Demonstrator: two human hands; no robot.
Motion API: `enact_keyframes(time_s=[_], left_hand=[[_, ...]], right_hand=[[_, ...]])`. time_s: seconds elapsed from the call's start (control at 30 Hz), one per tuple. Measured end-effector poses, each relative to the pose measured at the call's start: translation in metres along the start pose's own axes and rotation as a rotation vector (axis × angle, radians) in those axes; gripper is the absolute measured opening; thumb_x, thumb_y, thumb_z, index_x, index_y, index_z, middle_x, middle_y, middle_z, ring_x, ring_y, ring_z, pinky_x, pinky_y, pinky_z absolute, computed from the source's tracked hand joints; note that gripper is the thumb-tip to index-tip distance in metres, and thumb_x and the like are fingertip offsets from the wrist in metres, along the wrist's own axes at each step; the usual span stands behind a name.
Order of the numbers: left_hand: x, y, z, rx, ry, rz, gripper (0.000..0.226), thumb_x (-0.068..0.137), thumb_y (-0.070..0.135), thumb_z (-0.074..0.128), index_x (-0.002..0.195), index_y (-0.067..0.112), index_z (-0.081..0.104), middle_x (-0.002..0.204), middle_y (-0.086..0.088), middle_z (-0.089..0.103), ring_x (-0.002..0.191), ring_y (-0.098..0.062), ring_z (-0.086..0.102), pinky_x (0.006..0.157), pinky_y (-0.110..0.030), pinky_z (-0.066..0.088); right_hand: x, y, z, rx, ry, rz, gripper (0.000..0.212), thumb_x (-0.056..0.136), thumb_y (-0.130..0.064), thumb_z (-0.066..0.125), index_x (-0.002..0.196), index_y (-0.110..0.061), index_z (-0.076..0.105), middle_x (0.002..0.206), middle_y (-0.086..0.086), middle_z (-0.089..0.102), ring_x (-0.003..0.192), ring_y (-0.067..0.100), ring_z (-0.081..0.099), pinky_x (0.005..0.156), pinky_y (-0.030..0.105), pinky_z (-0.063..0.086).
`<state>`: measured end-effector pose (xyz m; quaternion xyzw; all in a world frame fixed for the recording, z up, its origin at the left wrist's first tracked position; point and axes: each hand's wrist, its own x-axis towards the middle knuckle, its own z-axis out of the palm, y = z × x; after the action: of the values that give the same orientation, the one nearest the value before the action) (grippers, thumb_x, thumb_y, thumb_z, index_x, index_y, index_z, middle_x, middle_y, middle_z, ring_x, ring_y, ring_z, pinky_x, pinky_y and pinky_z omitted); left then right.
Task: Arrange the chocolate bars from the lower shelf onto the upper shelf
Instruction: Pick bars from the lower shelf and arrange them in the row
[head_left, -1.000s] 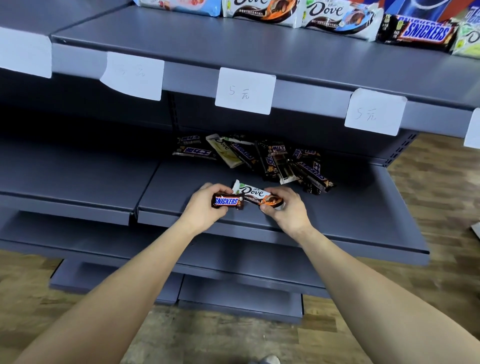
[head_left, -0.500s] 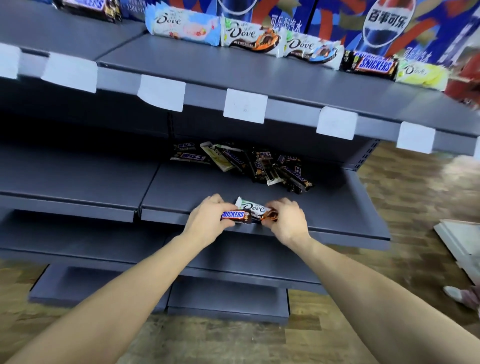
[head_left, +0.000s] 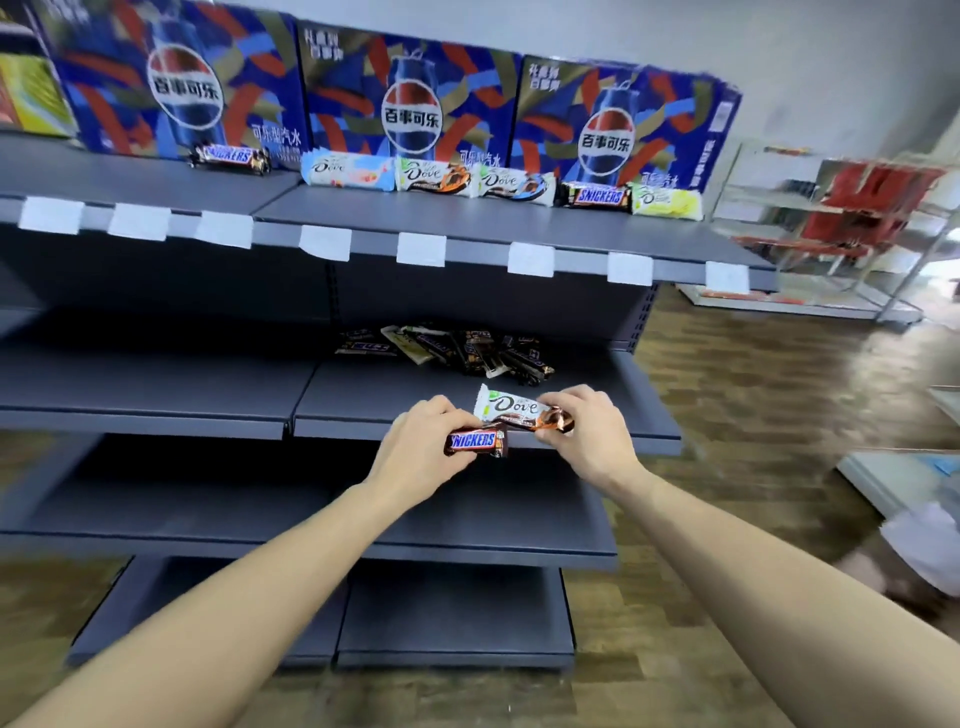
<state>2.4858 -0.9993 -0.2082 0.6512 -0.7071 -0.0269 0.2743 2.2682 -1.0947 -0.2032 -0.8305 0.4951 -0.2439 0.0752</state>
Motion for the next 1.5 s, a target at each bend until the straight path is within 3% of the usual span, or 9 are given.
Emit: enact_keyframes(time_s=[0.17,0.33,0.57,0.7,1.23,1.5], left_hand=[[-0.009,0.04,-0.046,-0.007,0.086,0.065,0.035,0.081,0.032,0.071,0.115,0.034,0.065,0.103,0.013,0.054,0.098,-0.008,0.049,0.083,-0.026,0.04],[0.012,0.063,-0.096,0.087,0.2,0.135,0.036,0.076,0.031,0.071,0.112,0.032,0.068,0.101,0.009,0.058,0.091,-0.014,0.054,0.085,-0.031,0.044],[0.054,0.067,-0.144,0.172,0.282,0.171,0.036,0.076,0.029,0.07,0.112,0.029,0.068,0.098,0.006,0.06,0.093,-0.016,0.056,0.084,-0.031,0.044],[0.079,0.052,-0.157,0.234,0.303,0.168,0.037,0.079,0.03,0.069,0.115,0.03,0.066,0.104,0.006,0.06,0.096,-0.017,0.055,0.089,-0.032,0.042],[0.187,-0.023,-0.169,0.261,0.255,0.103,0.04,0.081,0.043,0.071,0.119,0.033,0.063,0.104,0.008,0.06,0.102,-0.014,0.052,0.084,-0.029,0.04],[0.222,-0.044,-0.163,0.269,0.242,0.028,0.042,0.08,0.042,0.072,0.12,0.033,0.063,0.104,0.007,0.06,0.102,-0.015,0.052,0.082,-0.029,0.038]], right_hand=[[-0.004,-0.024,-0.057,-0.044,0.092,-0.08,0.041,0.078,-0.034,0.077,0.118,-0.033,0.066,0.117,-0.005,0.06,0.107,0.02,0.053,0.088,0.035,0.043],[0.017,-0.052,-0.109,-0.025,0.148,-0.158,0.044,0.076,-0.034,0.078,0.118,-0.032,0.066,0.117,-0.005,0.06,0.108,0.022,0.052,0.093,0.039,0.044],[0.058,-0.071,-0.144,-0.059,0.215,-0.214,0.044,0.08,-0.032,0.077,0.122,-0.028,0.065,0.118,-0.002,0.06,0.109,0.022,0.05,0.094,0.032,0.039],[0.09,-0.072,-0.148,-0.087,0.239,-0.217,0.044,0.081,-0.032,0.076,0.122,-0.028,0.063,0.118,-0.003,0.059,0.111,0.022,0.049,0.093,0.034,0.039],[0.201,-0.07,-0.115,-0.053,0.226,-0.122,0.045,0.077,-0.029,0.08,0.118,-0.025,0.065,0.114,-0.002,0.058,0.11,0.021,0.047,0.094,0.034,0.043],[0.258,-0.07,-0.098,-0.001,0.133,-0.182,0.046,0.077,-0.025,0.081,0.121,-0.019,0.067,0.116,0.003,0.058,0.109,0.022,0.05,0.087,0.022,0.035]])
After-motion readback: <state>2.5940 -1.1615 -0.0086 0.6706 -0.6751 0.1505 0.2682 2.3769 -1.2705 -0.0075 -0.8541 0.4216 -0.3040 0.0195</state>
